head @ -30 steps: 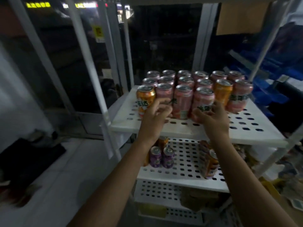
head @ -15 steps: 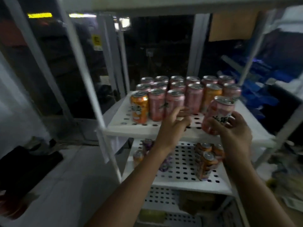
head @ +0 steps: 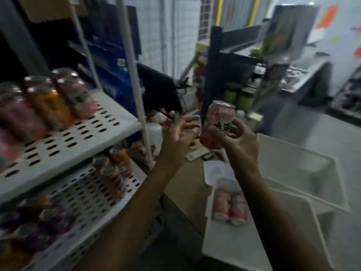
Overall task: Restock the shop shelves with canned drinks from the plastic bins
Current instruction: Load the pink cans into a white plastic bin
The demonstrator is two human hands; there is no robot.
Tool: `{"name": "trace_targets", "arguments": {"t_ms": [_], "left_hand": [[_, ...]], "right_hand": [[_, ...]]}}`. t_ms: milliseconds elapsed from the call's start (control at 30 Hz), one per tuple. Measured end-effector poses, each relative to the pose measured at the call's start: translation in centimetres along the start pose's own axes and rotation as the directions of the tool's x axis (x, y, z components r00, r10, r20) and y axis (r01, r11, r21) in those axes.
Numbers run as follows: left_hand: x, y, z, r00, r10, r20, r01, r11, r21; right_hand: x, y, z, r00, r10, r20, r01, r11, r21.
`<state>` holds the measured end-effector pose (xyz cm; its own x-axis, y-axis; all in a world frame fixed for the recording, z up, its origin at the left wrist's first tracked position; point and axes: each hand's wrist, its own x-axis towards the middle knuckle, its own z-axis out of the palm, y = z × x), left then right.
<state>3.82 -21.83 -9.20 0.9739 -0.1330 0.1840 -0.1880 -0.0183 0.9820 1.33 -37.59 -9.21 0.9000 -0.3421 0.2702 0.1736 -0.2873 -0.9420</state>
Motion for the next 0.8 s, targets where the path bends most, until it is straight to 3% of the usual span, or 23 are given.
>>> {"name": "trace_targets", "arguments": {"t_ms": [200,333,600,800], "left_hand": [[-1.2,-5.6,11.6,0.961,-0.119,0.251,0.118,0.993,0.02],[-2.5,-9.4,14.1,0.939,-0.21,0.272,0.2,0.978,0.066],[-5.8,-19.0,17.6,0.874,-0.417,0.25,0.397,0.909,0.129],[-6.8,-22.5,18.2,0.847,-0.483,0.223,0.472,0.875,0.105]], "right_hand": [[-2.9,8.8,-11.2,0.941,0.24,-0.238,-0.276,0.953,-0.129],[-4.9,13.3,-13.4,0.878,0.371,-0.304,-0.428,0.892,-0.146],[-8.2,25.1,-14.3,0.728,0.629,-0.274,-0.683,0.698,-0.214],[-8.5,29.5,-13.5,0.683,0.687,-0.247,-0.726,0.602,-0.333]]}}
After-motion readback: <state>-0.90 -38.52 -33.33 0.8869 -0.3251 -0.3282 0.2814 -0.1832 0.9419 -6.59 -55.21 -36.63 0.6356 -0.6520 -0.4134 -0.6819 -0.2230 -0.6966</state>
